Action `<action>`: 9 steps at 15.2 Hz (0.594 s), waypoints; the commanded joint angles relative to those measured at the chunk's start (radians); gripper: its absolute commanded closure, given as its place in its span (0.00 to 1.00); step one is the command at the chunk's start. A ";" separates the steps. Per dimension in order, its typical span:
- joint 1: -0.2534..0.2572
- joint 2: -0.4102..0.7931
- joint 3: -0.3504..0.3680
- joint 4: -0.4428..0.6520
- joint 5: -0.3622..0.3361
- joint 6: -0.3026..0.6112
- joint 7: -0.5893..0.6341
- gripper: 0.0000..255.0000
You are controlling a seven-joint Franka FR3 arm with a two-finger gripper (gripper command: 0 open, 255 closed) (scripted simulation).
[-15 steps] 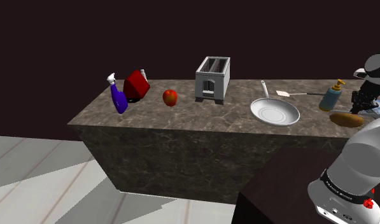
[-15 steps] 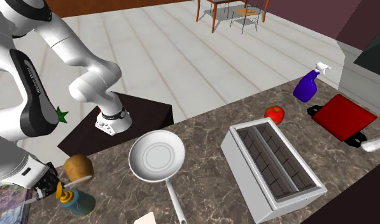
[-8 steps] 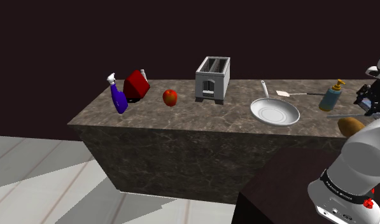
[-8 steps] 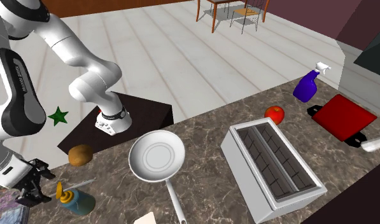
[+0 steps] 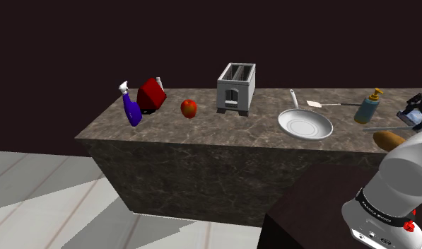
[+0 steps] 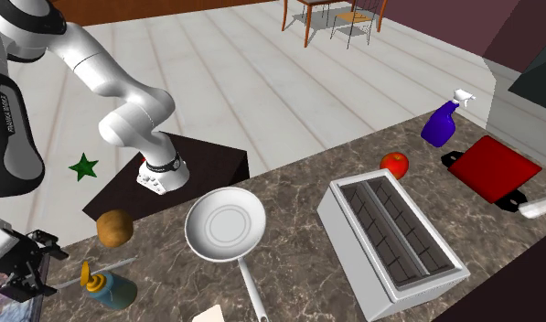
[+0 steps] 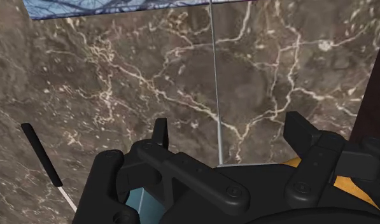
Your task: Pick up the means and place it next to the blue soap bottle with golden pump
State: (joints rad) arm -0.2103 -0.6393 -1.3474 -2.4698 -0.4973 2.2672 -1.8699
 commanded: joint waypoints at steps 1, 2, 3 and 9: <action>0.023 0.011 -0.034 -0.012 -0.006 0.033 -0.002 0.00; 0.046 0.021 -0.062 -0.019 -0.009 0.057 -0.001 0.00; 0.046 0.021 -0.062 -0.019 -0.010 0.057 -0.001 0.00; 0.046 0.021 -0.062 -0.019 -0.010 0.057 -0.001 0.00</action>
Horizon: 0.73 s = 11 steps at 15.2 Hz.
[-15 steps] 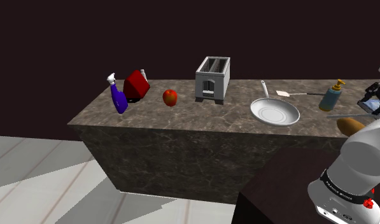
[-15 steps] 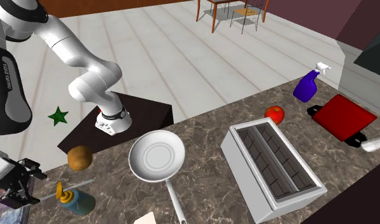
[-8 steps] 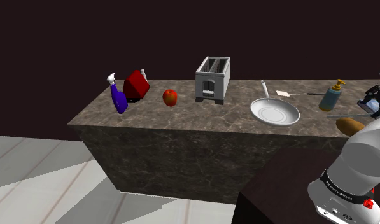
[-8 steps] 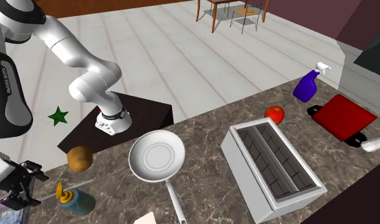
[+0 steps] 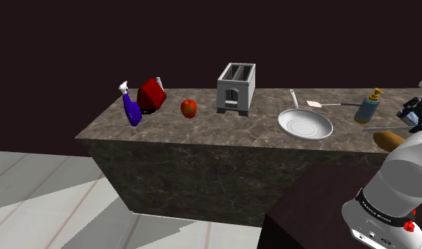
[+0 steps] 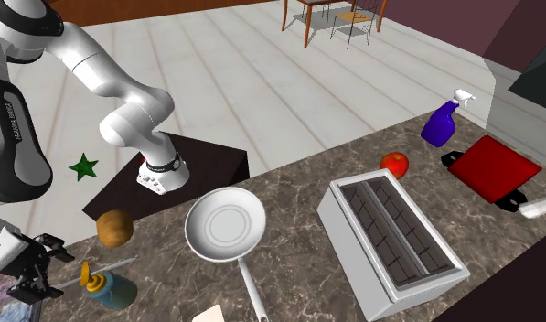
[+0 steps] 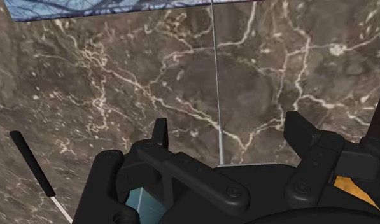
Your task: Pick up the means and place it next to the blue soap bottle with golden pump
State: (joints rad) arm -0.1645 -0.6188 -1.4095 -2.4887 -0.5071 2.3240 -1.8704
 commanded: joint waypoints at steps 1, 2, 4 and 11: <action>0.000 0.000 0.000 0.000 0.000 0.000 0.000 0.00; 0.000 0.000 0.000 0.000 0.000 0.000 0.000 1.00; 0.000 0.000 0.000 0.000 0.000 0.000 0.000 1.00; 0.000 0.000 0.000 0.000 0.000 0.000 0.000 1.00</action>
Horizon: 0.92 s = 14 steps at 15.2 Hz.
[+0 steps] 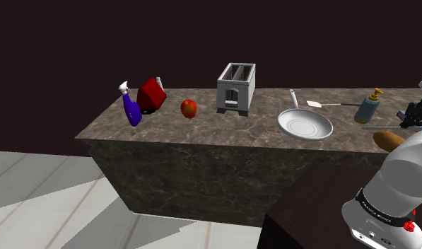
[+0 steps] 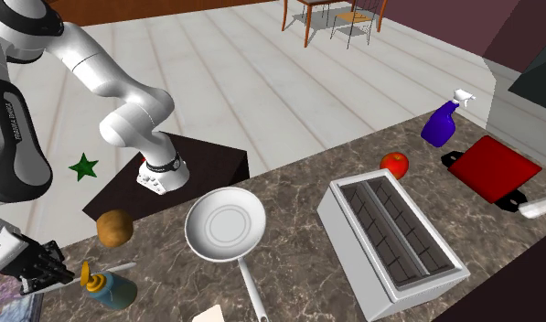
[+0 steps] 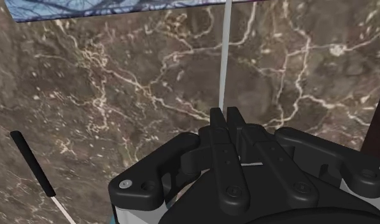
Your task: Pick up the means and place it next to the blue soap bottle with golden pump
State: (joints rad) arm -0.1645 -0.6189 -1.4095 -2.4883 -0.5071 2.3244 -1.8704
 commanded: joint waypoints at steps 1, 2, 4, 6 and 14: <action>-0.013 -0.005 0.019 0.004 0.003 -0.015 0.001 1.00; -0.024 -0.010 0.036 0.008 0.007 -0.029 0.003 1.00; -0.046 -0.020 0.070 0.018 0.013 -0.058 0.006 1.00; -0.066 -0.030 0.102 0.028 0.019 -0.087 0.009 1.00; -0.122 -0.068 0.212 0.079 0.045 -0.200 0.022 1.00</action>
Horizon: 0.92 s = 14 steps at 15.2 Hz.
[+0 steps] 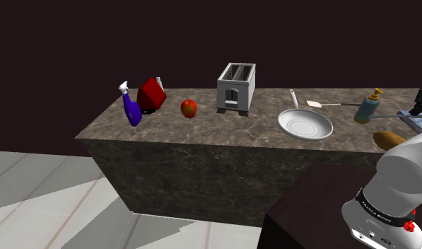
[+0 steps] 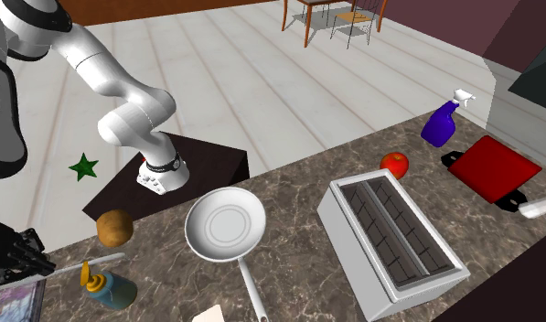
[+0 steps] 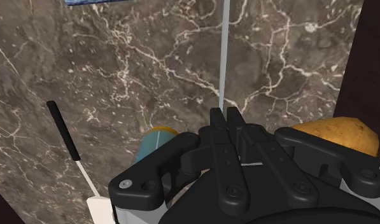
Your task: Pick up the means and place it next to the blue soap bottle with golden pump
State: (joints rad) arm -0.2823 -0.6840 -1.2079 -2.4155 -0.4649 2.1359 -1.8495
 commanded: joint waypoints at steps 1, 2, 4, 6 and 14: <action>-0.009 -0.007 0.022 0.013 0.006 -0.025 0.003 1.00; -0.013 -0.011 0.033 0.021 0.010 -0.039 0.005 1.00; -0.022 -0.018 0.055 0.037 0.017 -0.066 0.008 1.00; -0.028 -0.025 0.076 0.053 0.024 -0.093 0.010 1.00; -0.044 -0.042 0.148 0.127 0.053 -0.197 0.020 1.00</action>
State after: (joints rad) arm -0.3243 -0.7239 -1.0696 -2.2993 -0.4158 1.9538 -1.8306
